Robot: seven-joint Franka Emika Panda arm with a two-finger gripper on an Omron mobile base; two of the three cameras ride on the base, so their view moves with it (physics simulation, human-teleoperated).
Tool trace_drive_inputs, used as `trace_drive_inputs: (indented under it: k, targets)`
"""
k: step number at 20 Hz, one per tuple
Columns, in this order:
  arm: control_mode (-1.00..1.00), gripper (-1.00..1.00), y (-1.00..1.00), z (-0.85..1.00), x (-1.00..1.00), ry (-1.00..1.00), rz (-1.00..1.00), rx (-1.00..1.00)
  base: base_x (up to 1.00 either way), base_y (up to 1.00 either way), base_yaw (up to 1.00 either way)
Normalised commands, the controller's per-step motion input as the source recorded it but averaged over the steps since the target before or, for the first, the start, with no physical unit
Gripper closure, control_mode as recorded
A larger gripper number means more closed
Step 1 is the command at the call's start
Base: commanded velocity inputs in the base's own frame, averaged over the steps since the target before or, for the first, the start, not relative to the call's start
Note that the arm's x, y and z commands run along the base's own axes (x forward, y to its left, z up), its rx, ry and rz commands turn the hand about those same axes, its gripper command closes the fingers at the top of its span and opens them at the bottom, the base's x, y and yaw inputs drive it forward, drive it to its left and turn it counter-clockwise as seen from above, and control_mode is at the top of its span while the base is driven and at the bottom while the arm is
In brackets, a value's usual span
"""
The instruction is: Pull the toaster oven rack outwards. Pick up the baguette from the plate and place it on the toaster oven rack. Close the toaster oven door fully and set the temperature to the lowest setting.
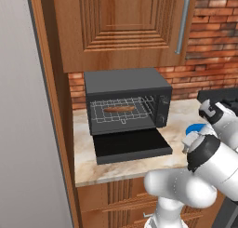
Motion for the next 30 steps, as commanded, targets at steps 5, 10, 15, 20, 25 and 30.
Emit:
trace_drive_inputs:
  k: [5,10,15,20,25,30]
  targets:
    - [-1.0,-1.0,0.0,-0.03,0.03,-0.01,-0.05,0.15,0.0,0.0,0.0]
    - [-1.0,-1.0,0.0,-0.08,0.01,-0.01,-0.08,0.12,0.0,0.0,0.0]
    - [-1.0,-1.0,0.0,-0.03,0.05,0.0,-0.09,0.06,0.0,0.0,0.0]
    - [-1.0,-1.0,0.0,-0.05,0.05,0.0,-0.09,0.0,0.0,0.0,0.0]
    - [-1.0,-1.0,0.0,-0.07,0.0,0.0,-0.14,0.0,0.0,0.0,0.0]
    - [-1.0,-1.0,0.0,-0.04,0.0,0.0,-0.19,0.0,0.0,0.0,0.0]
